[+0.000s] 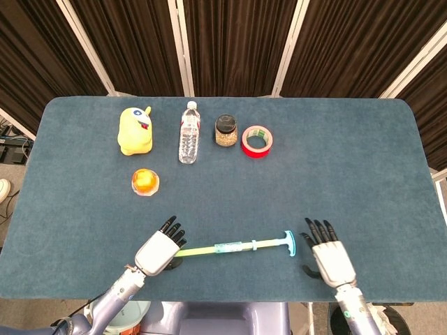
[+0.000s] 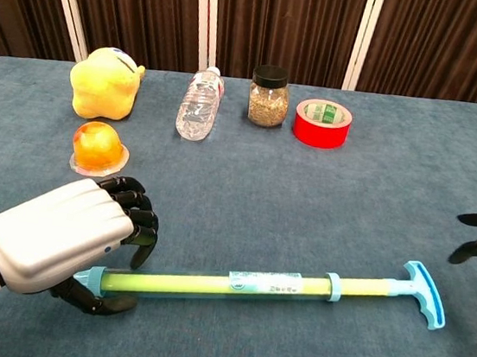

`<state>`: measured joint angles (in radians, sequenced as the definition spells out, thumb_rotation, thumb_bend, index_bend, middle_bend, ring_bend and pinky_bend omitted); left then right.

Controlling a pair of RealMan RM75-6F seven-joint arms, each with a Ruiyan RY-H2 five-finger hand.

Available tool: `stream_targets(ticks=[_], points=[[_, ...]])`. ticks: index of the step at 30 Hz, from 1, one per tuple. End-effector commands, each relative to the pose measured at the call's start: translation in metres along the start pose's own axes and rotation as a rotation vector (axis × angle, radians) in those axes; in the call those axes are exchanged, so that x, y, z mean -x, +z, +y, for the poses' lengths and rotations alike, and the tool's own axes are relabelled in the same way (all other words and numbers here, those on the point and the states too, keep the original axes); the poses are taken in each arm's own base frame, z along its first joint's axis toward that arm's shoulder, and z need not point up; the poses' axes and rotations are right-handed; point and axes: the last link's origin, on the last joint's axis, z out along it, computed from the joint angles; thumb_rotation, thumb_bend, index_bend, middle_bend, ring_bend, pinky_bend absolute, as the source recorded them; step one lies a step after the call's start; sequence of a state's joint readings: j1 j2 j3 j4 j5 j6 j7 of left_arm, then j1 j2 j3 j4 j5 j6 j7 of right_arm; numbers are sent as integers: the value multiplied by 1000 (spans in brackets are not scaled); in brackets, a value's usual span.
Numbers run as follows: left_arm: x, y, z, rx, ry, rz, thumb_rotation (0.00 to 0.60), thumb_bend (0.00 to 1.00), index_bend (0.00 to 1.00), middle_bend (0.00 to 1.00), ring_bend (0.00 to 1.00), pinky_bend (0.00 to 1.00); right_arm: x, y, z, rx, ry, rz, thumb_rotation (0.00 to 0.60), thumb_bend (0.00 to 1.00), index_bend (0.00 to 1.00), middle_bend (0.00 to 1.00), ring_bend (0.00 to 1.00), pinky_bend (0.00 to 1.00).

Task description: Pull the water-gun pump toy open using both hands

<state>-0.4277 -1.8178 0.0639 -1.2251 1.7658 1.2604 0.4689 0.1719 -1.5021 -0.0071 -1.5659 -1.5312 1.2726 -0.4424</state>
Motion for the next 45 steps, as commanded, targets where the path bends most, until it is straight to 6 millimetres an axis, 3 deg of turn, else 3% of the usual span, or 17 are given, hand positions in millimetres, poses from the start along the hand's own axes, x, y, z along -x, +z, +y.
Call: stream_targets(ticks=[1, 11, 23, 30, 37, 45], points=[[0, 0, 0, 18, -9, 20, 600, 610, 758, 384, 242, 184, 2, 11, -18, -14, 10, 0, 600, 289, 283, 0, 0, 0], [0, 6, -2, 18, -18, 44, 600, 609, 760, 390, 242, 184, 12, 25, -52, -25, 14, -25, 600, 296, 299, 0, 0, 0], [5, 5, -1, 29, -50, 51, 600, 609, 760, 396, 242, 184, 28, 37, -59, -29, 52, -51, 600, 299, 335, 0, 0, 0], [2, 3, 1, 40, -63, 68, 600, 609, 760, 398, 241, 184, 28, 41, -59, -37, 60, -32, 600, 333, 536, 22, 0, 0], [-2, -4, 5, 57, -74, 97, 600, 609, 760, 402, 254, 184, 27, 45, -47, -9, 78, 28, 600, 355, 763, 147, 0, 0], [-8, -12, 3, 54, -60, 115, 600, 609, 760, 403, 256, 184, 17, 44, -33, 17, 63, 72, 600, 356, 847, 207, 6, 0]])
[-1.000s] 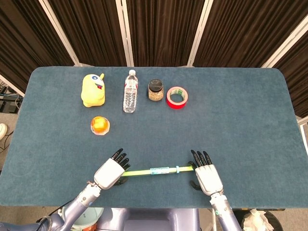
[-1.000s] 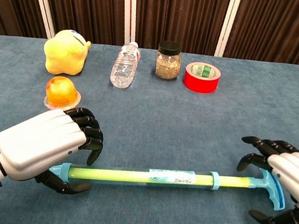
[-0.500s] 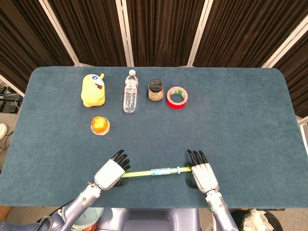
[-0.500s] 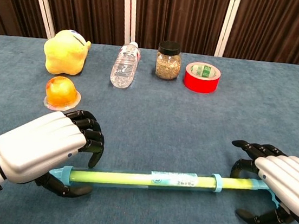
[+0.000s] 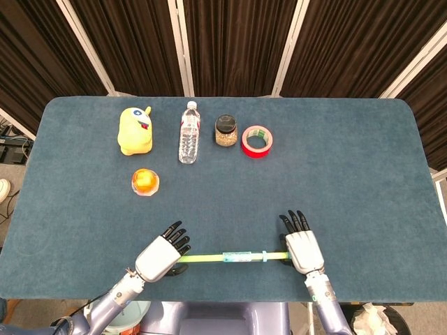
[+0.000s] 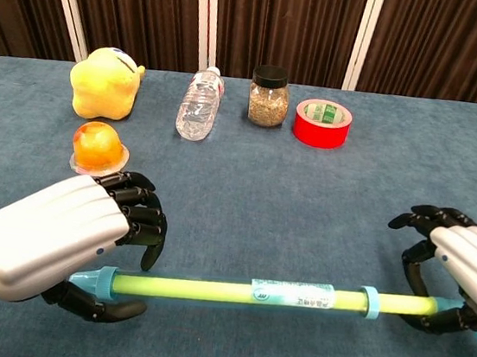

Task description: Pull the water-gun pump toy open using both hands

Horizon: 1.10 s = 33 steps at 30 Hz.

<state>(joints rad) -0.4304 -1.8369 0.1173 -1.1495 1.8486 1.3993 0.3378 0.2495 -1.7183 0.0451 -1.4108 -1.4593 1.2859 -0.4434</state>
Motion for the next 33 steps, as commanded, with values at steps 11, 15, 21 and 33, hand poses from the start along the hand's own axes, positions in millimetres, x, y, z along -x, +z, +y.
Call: stream_targets(ticks=[11, 15, 21, 33], points=[[-22, -15, -5, -12, 29, 87, 600, 609, 760, 415, 265, 184, -23, 0, 29, 57, -33, 35, 600, 299, 855, 213, 7, 0], [-28, -23, -7, -10, 43, 115, 600, 609, 760, 416, 265, 184, -29, 2, 41, 85, -30, 43, 600, 294, 856, 213, 7, 0], [-37, -36, -13, -20, 58, 151, 600, 609, 760, 417, 265, 184, -40, 5, 55, 119, -23, 62, 600, 293, 855, 213, 7, 0], [-53, -57, -20, -25, 75, 214, 600, 608, 760, 420, 266, 184, -66, 13, 82, 188, -27, 117, 600, 290, 855, 213, 8, 0]])
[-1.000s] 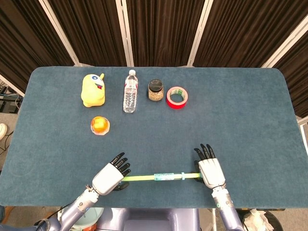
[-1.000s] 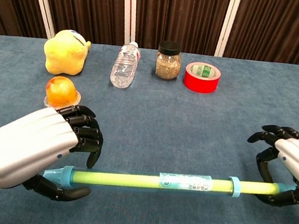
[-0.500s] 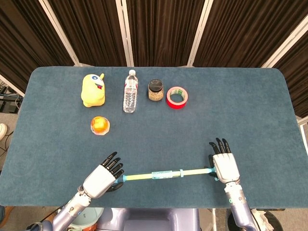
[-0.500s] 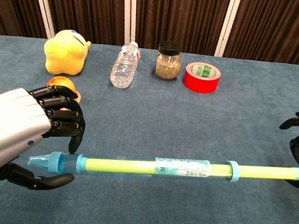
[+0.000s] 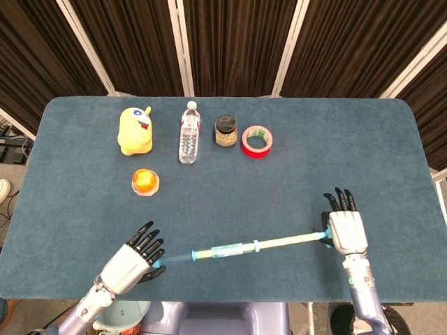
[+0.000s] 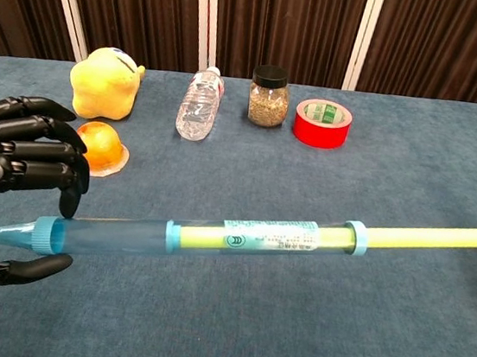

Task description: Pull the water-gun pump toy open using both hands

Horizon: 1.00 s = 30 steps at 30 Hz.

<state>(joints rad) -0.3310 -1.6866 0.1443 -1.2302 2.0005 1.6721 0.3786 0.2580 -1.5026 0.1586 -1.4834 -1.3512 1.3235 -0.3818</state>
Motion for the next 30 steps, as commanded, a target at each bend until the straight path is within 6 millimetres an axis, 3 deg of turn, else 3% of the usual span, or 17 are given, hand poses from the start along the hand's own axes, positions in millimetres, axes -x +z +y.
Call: stream_targets(ticks=[1, 12, 30], points=[[-4, -4, 0, 8, -1, 9, 600, 609, 760, 420, 266, 184, -4, 4, 5, 15, 5, 8, 600, 289, 855, 213, 9, 0], [-12, -18, 0, 17, 7, 21, 600, 608, 760, 421, 265, 184, -14, 15, 21, 51, 15, 32, 600, 290, 855, 216, 20, 0], [-23, -31, 2, 33, 2, 58, 600, 608, 760, 422, 265, 184, -17, 33, 28, 87, 2, 35, 600, 290, 855, 217, 22, 0]])
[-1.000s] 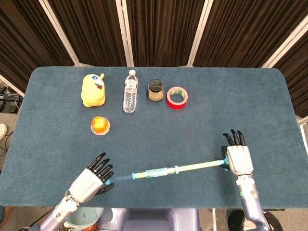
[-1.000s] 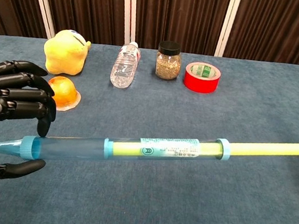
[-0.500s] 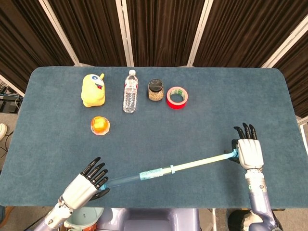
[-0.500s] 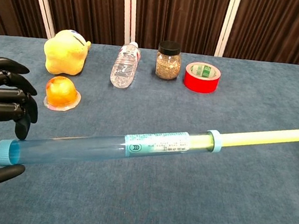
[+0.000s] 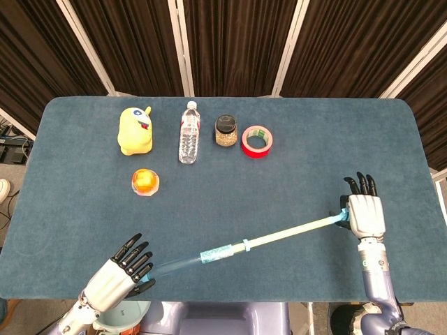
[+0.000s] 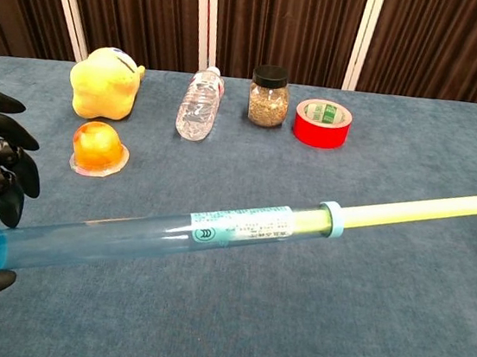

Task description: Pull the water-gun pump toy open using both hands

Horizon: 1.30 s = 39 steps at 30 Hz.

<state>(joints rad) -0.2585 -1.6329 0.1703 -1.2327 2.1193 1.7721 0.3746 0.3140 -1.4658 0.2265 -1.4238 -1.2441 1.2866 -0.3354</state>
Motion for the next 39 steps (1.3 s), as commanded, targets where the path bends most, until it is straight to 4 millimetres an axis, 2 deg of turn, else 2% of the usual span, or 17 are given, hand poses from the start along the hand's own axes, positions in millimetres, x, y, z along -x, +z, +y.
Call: stream_targets(ticks=[1, 29, 39], points=[[-1, -1, 0, 1, 1, 1, 600, 608, 760, 422, 265, 184, 0, 1, 1, 3, 0, 0, 600, 290, 855, 218, 24, 0], [-14, -20, 5, 9, 10, 31, 600, 607, 760, 423, 265, 184, -22, 30, 15, 74, 12, 27, 600, 290, 857, 218, 27, 0], [-10, -18, -1, -21, 11, 18, 600, 596, 760, 422, 265, 184, -8, 21, 18, 62, -15, -14, 600, 288, 856, 218, 27, 0]])
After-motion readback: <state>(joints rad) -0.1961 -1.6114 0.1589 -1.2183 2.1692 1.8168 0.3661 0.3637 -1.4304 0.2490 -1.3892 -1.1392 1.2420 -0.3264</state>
